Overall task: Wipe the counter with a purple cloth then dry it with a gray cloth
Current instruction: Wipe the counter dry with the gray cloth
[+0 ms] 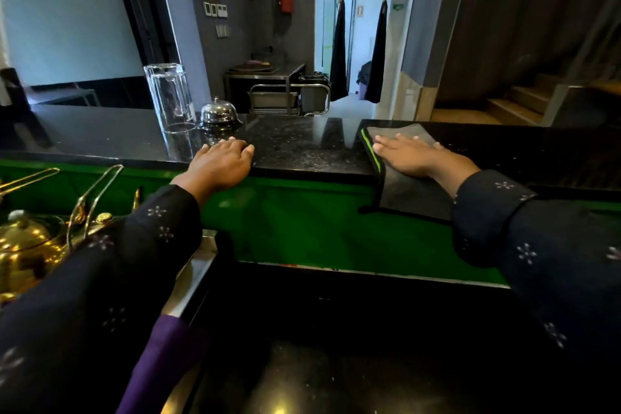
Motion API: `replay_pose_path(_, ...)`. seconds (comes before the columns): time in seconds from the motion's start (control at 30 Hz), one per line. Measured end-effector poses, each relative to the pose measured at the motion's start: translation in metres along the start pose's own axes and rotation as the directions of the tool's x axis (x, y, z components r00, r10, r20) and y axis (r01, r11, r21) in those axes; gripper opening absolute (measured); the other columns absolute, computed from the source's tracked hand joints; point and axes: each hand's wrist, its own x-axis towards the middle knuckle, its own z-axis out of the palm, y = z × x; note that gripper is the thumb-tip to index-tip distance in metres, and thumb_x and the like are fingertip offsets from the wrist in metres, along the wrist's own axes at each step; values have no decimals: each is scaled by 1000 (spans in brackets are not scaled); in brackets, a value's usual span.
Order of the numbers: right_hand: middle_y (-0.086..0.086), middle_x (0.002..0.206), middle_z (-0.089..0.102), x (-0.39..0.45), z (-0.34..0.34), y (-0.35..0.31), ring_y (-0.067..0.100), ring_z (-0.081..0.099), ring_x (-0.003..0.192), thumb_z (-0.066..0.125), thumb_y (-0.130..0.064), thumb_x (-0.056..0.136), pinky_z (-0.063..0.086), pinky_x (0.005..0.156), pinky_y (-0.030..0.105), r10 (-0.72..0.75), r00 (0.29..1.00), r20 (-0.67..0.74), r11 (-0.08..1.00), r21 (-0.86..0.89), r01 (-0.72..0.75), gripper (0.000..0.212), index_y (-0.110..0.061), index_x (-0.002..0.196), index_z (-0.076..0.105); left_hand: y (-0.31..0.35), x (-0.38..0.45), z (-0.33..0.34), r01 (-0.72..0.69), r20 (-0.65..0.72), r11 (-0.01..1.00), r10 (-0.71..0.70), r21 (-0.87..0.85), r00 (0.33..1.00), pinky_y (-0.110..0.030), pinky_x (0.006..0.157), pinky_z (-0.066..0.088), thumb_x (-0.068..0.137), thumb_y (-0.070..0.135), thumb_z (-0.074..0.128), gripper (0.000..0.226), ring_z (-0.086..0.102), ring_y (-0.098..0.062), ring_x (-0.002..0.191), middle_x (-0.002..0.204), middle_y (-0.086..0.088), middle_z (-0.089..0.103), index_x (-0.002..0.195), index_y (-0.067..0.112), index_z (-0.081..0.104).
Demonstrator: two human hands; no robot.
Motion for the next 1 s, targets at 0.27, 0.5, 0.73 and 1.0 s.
replay_pose_path(0.27,12,150,38,-32,-30,23,30,36,137,44,-39,99,30,107,36,-20,976,-216,938,334,93,53,-13,144,39,59,-8,-3,-58,6,998,58,3,998,-53,111,22,96,54,24,59,43,-31,130,136,-15,52,132,14,48)
replay_pose_path(0.5,15,146,42,-45,-47,67,32,43,131,54,-35,95,37,102,39,73,985,-155,965,260,-31,56,-7,142,40,150,-17,2,-98,44,988,104,-118,994,-54,111,20,93,62,24,66,44,-30,129,137,-12,51,132,13,46)
replay_pose_path(0.73,13,135,53,-36,-33,80,34,48,124,57,-41,90,41,102,50,109,974,-198,965,256,-56,57,-18,140,42,193,-10,12,-17,133,984,42,-178,990,-55,106,33,88,69,27,77,47,-35,124,137,-15,50,131,9,49)
replay_pose_path(1.0,10,115,64,-28,-28,67,27,60,107,65,-16,87,49,94,42,132,950,-283,912,411,-4,30,-16,116,60,224,9,28,-16,-61,967,0,-255,998,-50,101,33,83,48,61,42,50,-31,116,118,-9,60,108,15,61)
